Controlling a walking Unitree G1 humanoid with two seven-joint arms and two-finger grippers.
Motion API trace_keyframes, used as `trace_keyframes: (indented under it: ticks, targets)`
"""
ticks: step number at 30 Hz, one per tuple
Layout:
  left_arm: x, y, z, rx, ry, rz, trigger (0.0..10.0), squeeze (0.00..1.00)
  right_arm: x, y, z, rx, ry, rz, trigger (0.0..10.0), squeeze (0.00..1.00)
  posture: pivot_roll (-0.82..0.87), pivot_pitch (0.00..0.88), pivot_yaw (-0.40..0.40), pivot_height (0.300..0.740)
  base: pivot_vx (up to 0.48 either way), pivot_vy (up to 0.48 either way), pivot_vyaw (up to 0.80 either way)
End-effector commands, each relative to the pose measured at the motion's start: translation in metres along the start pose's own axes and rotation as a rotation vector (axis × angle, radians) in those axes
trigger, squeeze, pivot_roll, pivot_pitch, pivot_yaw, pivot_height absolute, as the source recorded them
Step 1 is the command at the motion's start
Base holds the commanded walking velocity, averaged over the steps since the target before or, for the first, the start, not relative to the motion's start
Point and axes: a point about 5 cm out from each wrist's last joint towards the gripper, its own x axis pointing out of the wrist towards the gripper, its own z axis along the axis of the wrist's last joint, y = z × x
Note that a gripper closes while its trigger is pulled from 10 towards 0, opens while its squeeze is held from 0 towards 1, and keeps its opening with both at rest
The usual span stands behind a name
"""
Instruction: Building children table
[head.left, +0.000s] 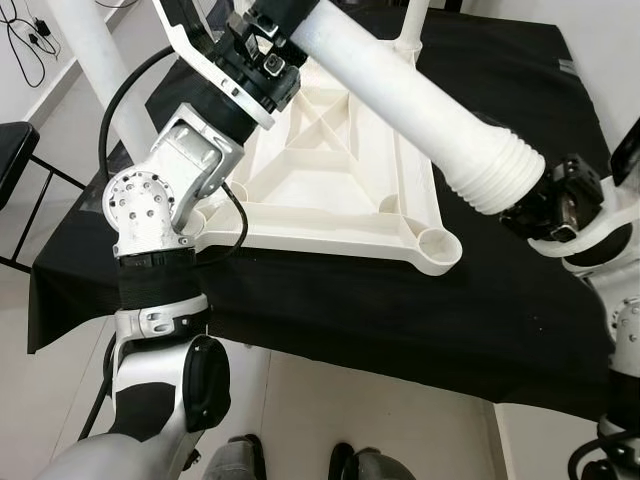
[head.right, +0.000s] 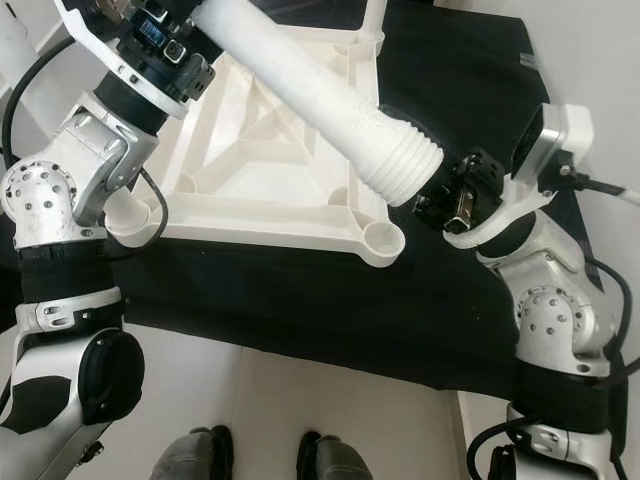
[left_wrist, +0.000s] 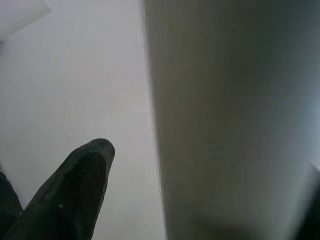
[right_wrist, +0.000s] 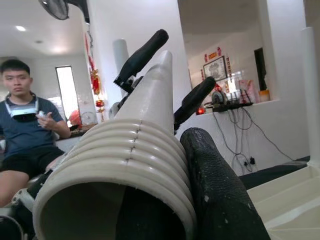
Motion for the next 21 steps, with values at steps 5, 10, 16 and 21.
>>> trace_keyframes:
  ticks: [5, 10, 16, 21]
  targets:
    - [-0.001, -0.001, 0.000, 0.004, -0.012, -0.014, 10.0, 0.00, 0.004, 0.012, -0.011, 0.002, 0.082, 0.084, 10.0, 0.00, 0.01, 0.208, -0.073, 0.740, 0.000, 0.000, 0.00]
    - [0.000, -0.009, 0.005, -0.033, -0.059, -0.094, 0.0, 0.00, 0.006, 0.011, -0.019, 0.005, 0.091, 0.059, 10.0, 0.00, 0.01, 0.211, -0.073, 0.740, 0.000, 0.000, 0.00]
    - [0.000, -0.010, 0.005, -0.035, -0.058, -0.105, 0.0, 0.00, 0.006, 0.007, -0.020, -0.008, 0.090, 0.028, 10.0, 0.00, 0.01, 0.211, -0.076, 0.740, 0.000, 0.000, 0.00]
    - [0.000, -0.013, 0.004, -0.067, -0.061, -0.125, 0.0, 0.00, 0.005, 0.004, -0.022, -0.017, 0.094, 0.004, 10.0, 0.00, 0.01, 0.213, -0.076, 0.740, 0.000, 0.000, 0.00]
